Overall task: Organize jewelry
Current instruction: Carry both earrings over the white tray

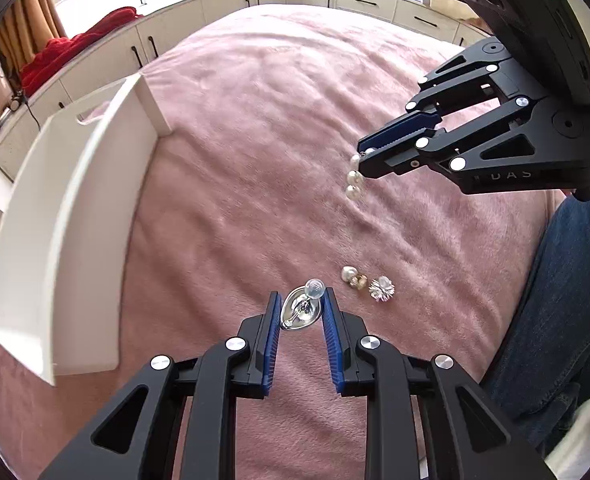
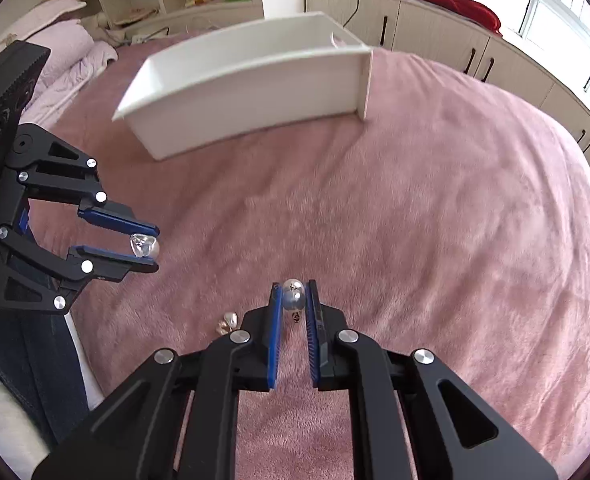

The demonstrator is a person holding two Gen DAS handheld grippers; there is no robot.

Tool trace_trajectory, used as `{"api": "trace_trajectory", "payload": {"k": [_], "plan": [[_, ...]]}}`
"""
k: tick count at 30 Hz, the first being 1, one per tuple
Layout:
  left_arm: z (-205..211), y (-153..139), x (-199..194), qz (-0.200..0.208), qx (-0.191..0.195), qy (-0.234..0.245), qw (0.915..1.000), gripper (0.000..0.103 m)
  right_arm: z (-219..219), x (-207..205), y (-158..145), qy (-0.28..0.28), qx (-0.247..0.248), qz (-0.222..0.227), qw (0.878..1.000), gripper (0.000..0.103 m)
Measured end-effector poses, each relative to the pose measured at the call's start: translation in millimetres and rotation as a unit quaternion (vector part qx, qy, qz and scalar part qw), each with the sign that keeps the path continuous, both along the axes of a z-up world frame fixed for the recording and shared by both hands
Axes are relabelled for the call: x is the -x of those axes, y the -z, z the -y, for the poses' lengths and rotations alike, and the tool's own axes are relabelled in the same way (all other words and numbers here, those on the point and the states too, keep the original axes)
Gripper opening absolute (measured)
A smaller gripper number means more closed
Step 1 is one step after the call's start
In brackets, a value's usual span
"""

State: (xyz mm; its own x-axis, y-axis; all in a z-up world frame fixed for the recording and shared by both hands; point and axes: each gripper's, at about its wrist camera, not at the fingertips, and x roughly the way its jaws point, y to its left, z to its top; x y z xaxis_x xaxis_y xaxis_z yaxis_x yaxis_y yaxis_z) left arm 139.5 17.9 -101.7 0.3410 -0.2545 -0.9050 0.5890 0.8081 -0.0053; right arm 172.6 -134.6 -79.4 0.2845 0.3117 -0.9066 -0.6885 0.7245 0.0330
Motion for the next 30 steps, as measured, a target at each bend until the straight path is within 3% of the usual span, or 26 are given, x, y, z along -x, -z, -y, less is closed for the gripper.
{"api": "trace_trajectory", "payload": {"k": [9,19,30], "plan": [[-16,-31,-20,0.039,0.002,-0.046,0.9982,0.025,-22,-16,-49,-0.006,-0.02,0.051,0.998,0.012],[-62,-66,-47,0.07,-0.007,-0.113,0.9911,0.025,-66,-41,-96,-0.04,-0.013,0.104,0.994,0.012],[-118,-92,-77,0.083,-0.008,-0.166,0.9826,0.025,-122,-83,-127,-0.056,-0.033,0.121,0.991,0.012]]}}
